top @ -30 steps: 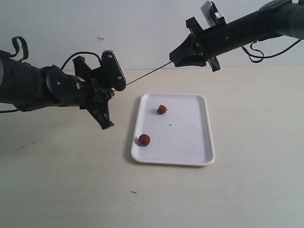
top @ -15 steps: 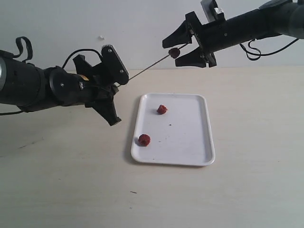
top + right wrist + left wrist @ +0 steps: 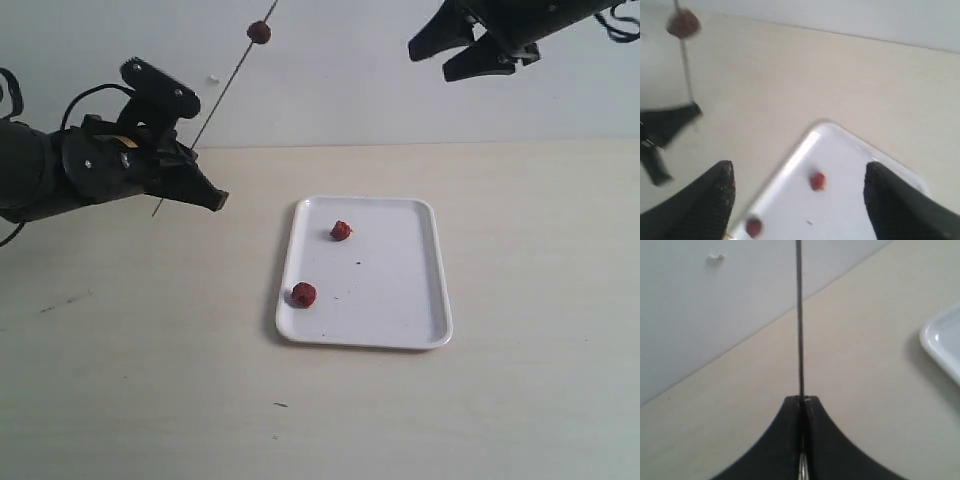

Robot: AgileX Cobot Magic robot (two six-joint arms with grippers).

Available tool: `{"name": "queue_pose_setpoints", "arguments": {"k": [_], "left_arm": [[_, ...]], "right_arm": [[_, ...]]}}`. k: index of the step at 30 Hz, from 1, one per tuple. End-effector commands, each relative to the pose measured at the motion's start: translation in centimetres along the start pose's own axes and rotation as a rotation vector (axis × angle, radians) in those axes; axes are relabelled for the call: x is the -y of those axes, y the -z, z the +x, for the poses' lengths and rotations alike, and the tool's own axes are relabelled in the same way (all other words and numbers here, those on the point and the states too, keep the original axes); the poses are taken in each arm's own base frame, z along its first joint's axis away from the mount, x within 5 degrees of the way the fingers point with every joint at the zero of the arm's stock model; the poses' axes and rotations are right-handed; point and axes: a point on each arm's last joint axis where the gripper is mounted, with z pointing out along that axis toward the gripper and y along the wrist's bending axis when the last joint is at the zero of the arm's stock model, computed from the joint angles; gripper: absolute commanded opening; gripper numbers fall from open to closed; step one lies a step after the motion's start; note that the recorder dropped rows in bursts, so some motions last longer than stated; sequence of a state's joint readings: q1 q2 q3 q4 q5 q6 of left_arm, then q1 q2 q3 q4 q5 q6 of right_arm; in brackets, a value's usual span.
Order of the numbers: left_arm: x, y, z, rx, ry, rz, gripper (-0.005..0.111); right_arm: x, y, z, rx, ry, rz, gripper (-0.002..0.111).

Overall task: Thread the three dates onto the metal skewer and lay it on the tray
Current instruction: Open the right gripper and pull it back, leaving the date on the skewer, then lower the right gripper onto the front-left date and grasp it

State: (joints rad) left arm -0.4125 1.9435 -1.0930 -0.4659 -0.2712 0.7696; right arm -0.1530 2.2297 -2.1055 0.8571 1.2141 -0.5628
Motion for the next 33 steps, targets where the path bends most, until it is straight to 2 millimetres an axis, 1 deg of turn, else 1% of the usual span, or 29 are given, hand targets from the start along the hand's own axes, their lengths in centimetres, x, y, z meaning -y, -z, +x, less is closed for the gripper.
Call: {"name": "queue_pose_setpoints", "arguments": {"k": [1,3,7,11,13,16,18,20,21,23,25,28,30,33], "left_arm": [[0.3,0.4,-1.0,0.072,0.046,0.033,0.0],[0.6,0.5,-1.2,0.088,0.079,0.058,0.0],[0.5,0.5,-1.4,0.106,0.221,0.072,0.0],[0.1,0.5,-1.2,0.092,0.226,0.066,0.0],[0.0,0.4,-0.9,0.071,0.228,0.067,0.0],[-0.7,0.6,-0.8,0.044,0.255,0.06,0.0],[-1.4,1.1,-0.9,0.023,0.286,0.054,0.0],[-2.4,1.8,-1.1,-0.005,0.314,0.048,0.0],[-2.8,2.2,-1.2,-0.02,0.322,0.047,0.0],[-4.1,2.9,-1.4,-0.058,0.336,0.038,0.0],[-5.3,3.6,-1.4,-0.112,0.344,0.034,0.0],[-6.9,4.0,-1.2,-0.18,0.346,0.028,0.0],[-7.5,4.1,-1.0,-0.192,0.355,0.019,0.0],[-7.7,4.1,-0.9,-0.195,0.358,0.016,0.0]], "right_arm": [[-1.5,-0.2,0.6,-0.17,0.185,0.246,0.068],[-2.3,-1.1,0.7,-0.183,0.201,0.231,0.067],[-4.6,-3.7,1.2,-0.249,0.29,0.233,0.065],[-6.7,-5.6,1.8,-0.323,0.396,0.283,0.065],[-8.0,-6.6,2.0,-0.338,0.432,0.264,0.065],[-9.6,-8.3,3.1,-0.383,0.476,0.232,0.065],[-10.5,-9.5,4.0,-0.428,0.507,0.231,0.065],[-11.0,-10.5,5.0,-0.482,0.536,0.253,0.065],[-11.1,-10.8,5.4,-0.501,0.536,0.264,0.065],[-11.7,-11.6,6.3,-0.523,0.478,0.272,0.065],[-12.5,-12.3,6.9,-0.521,0.378,0.289,0.065],[-13.9,-13.1,7.4,-0.507,0.247,0.328,0.065],[-14.8,-13.6,7.8,-0.507,0.217,0.365,0.064],[-15.8,-14.7,8.7,-0.523,0.235,0.453,0.064]]}}
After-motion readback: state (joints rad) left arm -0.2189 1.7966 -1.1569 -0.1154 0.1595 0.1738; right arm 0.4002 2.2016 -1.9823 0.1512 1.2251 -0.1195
